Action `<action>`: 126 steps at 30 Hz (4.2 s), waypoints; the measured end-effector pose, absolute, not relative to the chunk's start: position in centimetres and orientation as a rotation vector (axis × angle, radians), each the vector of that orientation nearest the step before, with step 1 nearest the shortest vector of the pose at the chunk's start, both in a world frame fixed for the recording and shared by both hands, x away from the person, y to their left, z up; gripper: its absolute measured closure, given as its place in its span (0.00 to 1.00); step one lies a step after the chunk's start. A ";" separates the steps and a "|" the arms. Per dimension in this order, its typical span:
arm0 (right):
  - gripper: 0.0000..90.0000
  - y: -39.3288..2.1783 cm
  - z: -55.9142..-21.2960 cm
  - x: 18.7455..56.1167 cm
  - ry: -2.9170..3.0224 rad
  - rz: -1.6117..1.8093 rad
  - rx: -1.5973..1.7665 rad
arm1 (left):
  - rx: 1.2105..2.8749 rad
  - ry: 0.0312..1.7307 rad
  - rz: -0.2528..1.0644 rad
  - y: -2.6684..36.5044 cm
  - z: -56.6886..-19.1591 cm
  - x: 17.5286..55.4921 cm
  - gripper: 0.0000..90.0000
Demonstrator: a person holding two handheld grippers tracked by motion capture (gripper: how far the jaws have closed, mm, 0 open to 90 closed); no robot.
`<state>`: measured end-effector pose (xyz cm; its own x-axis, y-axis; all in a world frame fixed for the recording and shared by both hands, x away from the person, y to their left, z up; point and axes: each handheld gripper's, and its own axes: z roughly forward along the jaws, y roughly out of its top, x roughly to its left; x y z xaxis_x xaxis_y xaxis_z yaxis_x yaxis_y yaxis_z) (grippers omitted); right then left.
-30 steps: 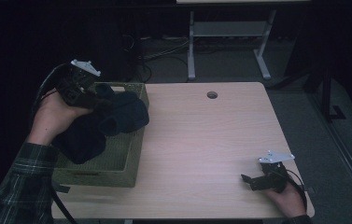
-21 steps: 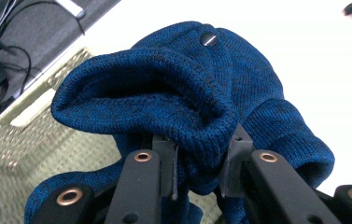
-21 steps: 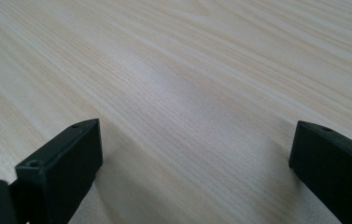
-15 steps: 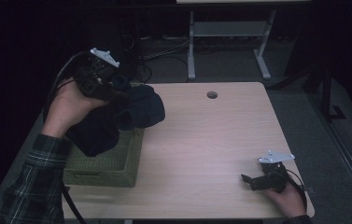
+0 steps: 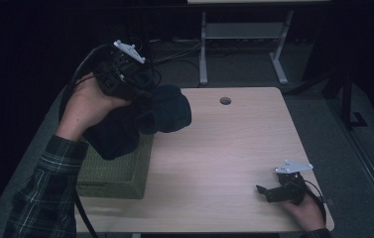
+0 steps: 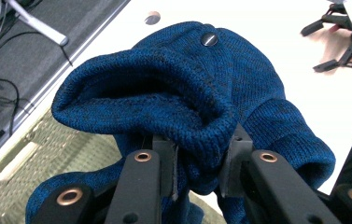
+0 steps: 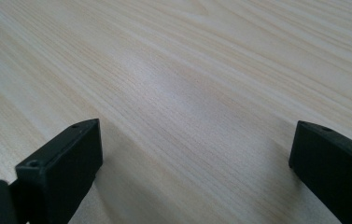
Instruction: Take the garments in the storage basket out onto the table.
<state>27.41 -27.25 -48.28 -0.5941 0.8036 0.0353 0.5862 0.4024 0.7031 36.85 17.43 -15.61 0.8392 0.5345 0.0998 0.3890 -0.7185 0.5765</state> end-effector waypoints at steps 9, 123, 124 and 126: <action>0.03 -27.3 -48.3 27.4 2.355 0.993 1.208 | 2.483 0.600 0.312 14.3 -15.4 36.6 0.81; 0.03 -27.3 -48.3 27.4 2.356 0.998 1.210 | 2.400 0.675 0.027 2.2 -35.1 40.9 0.61; 0.03 -27.3 -48.3 27.4 2.355 0.998 1.212 | 2.392 0.681 0.046 2.7 -34.9 40.7 0.70; 0.03 -27.3 -48.3 27.4 2.356 0.995 1.210 | 2.390 0.693 0.068 3.8 -34.8 40.4 0.86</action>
<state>27.41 -27.26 -48.28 -0.5945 0.8032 0.0374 0.5870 0.4017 0.7029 40.42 3.83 -34.79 0.8596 0.4961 -0.1221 0.4631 -0.6554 0.5967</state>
